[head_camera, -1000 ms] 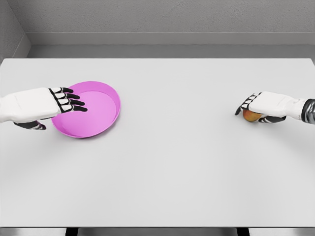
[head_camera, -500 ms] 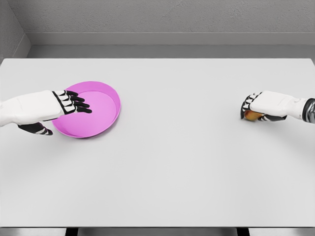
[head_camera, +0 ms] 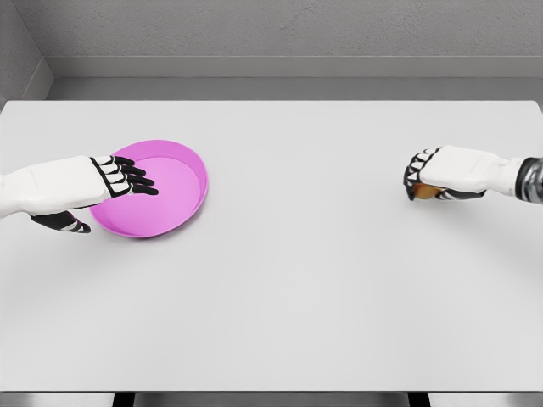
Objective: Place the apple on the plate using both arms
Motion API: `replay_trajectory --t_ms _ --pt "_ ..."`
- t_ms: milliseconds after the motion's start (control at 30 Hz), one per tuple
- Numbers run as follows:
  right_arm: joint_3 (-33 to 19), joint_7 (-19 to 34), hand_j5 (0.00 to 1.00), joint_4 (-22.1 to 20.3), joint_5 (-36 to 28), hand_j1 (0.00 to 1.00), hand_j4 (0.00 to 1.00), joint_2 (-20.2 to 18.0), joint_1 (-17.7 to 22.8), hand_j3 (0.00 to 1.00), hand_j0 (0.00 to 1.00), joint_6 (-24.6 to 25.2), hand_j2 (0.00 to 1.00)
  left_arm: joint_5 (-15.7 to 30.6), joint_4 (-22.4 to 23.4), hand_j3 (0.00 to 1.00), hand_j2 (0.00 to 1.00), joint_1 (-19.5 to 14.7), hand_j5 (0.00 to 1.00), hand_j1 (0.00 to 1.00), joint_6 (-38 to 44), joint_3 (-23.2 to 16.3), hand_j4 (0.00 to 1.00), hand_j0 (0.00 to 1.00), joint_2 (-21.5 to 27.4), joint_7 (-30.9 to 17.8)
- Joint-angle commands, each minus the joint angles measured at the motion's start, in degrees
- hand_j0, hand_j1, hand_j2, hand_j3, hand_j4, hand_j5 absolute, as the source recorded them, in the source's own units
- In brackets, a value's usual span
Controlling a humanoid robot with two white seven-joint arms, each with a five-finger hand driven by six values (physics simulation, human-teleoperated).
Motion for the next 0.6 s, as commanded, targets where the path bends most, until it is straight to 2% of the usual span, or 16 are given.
replay_trajectory --t_ms 0,133,267,300,567 --pt "-0.09 0.40 0.46 -1.92 -0.20 0.46 0.46 0.11 0.00 0.46 0.46 0.12 0.46 0.32 -0.07 1.00 1.00 0.00 1.00 1.00 0.09 0.03 1.00 1.00 0.07 0.00" --pt "-0.01 1.36 0.46 -4.11 0.07 0.46 0.46 1.34 -0.18 0.46 0.46 0.12 0.46 0.40 -0.15 1.00 1.00 0.00 1.00 1.00 0.09 0.03 1.00 1.00 0.07 0.00" --pt "-0.01 2.16 0.46 -4.46 0.07 0.46 0.46 3.01 -0.53 0.46 0.46 0.12 0.46 0.40 -0.24 1.00 1.00 0.00 1.00 1.00 0.09 0.03 1.00 1.00 0.15 0.00" --pt "-0.01 2.24 0.46 -4.46 0.15 0.46 0.46 4.76 -0.97 0.46 0.46 0.12 0.46 0.40 -0.16 1.00 1.00 0.00 1.00 1.00 0.09 0.03 1.00 1.00 0.15 0.00" --pt "0.08 5.85 0.45 -4.29 1.12 0.45 0.45 10.39 -1.58 0.45 0.45 0.12 0.45 0.32 -0.07 1.00 1.00 0.00 1.00 1.00 0.09 0.03 1.00 1.00 0.24 0.00"
